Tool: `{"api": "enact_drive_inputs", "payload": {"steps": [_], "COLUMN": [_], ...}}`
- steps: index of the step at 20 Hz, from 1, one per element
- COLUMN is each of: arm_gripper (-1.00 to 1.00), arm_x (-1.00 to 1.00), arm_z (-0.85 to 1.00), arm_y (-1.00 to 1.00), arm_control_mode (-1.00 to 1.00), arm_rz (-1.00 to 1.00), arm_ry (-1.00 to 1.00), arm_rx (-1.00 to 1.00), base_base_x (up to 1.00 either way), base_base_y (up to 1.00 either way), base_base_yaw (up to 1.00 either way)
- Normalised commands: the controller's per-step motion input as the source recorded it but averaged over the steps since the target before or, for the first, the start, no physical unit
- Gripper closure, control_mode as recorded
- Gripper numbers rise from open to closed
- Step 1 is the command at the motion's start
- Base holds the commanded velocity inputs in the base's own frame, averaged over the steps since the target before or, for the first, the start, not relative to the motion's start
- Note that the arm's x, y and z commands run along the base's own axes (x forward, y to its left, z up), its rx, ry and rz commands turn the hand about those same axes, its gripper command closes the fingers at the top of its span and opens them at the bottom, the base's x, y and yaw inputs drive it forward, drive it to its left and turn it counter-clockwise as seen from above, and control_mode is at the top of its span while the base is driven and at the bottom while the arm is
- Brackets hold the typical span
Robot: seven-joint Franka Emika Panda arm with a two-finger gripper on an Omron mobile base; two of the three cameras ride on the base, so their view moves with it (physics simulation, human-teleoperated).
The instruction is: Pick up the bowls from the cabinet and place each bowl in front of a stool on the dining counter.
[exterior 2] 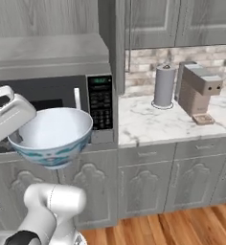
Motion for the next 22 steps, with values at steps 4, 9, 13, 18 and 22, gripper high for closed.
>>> {"api": "enact_drive_inputs", "payload": {"steps": [4, 9, 13, 18, 22], "arm_gripper": [1.0, 1.0, 1.0, 1.0, 1.0], "arm_x": [0.0, 0.0, 0.0, 0.0, 0.0], "arm_z": [0.0, 0.0, 0.0, 0.0, 0.0], "arm_y": [0.0, 0.0, 0.0, 0.0, 0.0], "arm_control_mode": [1.0, 1.0, 1.0, 1.0, 1.0], "arm_rz": [0.0, 0.0, 0.0, 0.0, 0.0], "arm_ry": [0.0, 0.0, 0.0, 0.0, 0.0], "arm_rx": [0.0, 0.0, 0.0, 0.0, 0.0], "base_base_x": [-0.84, -0.34, -0.49, -0.34, -0.17], "base_base_y": [0.0, -0.26, -0.03, 0.0, 0.0], "base_base_yaw": [-0.51, -0.68, -0.83, -0.9, -0.95]}}
